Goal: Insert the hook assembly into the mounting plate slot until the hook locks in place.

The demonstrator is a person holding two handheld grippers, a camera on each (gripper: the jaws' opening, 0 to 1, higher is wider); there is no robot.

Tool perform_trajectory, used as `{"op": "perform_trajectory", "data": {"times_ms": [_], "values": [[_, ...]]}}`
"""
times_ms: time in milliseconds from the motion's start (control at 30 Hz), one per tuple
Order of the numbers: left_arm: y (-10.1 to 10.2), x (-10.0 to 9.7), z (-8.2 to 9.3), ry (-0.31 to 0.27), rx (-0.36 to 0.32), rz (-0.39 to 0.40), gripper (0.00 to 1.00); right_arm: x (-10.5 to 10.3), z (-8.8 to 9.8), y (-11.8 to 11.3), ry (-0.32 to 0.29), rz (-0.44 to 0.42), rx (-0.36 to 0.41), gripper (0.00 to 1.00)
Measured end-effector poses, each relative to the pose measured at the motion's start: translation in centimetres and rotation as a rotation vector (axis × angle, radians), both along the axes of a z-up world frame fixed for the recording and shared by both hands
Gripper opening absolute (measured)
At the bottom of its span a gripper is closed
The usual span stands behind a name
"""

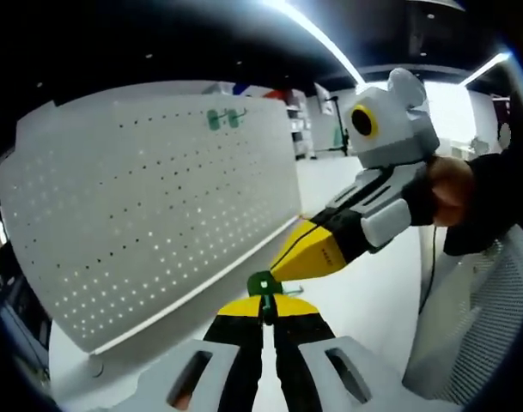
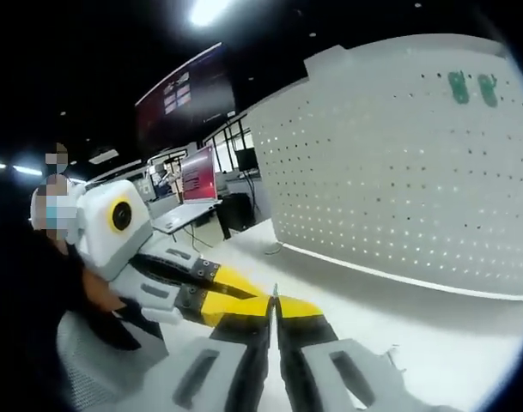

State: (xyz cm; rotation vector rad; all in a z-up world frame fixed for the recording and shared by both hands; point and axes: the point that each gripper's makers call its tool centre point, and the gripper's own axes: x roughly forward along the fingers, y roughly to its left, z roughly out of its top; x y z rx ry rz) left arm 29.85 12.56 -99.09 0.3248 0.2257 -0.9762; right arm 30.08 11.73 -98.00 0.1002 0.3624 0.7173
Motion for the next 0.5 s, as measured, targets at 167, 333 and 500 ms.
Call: {"op": "perform_trajectory", "data": {"times_ms": [167, 333, 500], "values": [[-0.02, -0.05, 0.04, -0.003, 0.002, -0.002, 0.02, -0.04, 0.07, 0.02, -0.005, 0.001, -0.008, 0.00], [0.00, -0.03, 0.07, 0.001, -0.001, 0.004, 0.02, -0.11, 0.16, 0.15, -0.032, 0.011, -0.043, 0.00], [0.00, -0.02, 0.14, 0.004, -0.008, 0.009, 0.02, -0.08, 0.24, 0.08, -0.046, 0.015, -0.051, 0.00]]}}
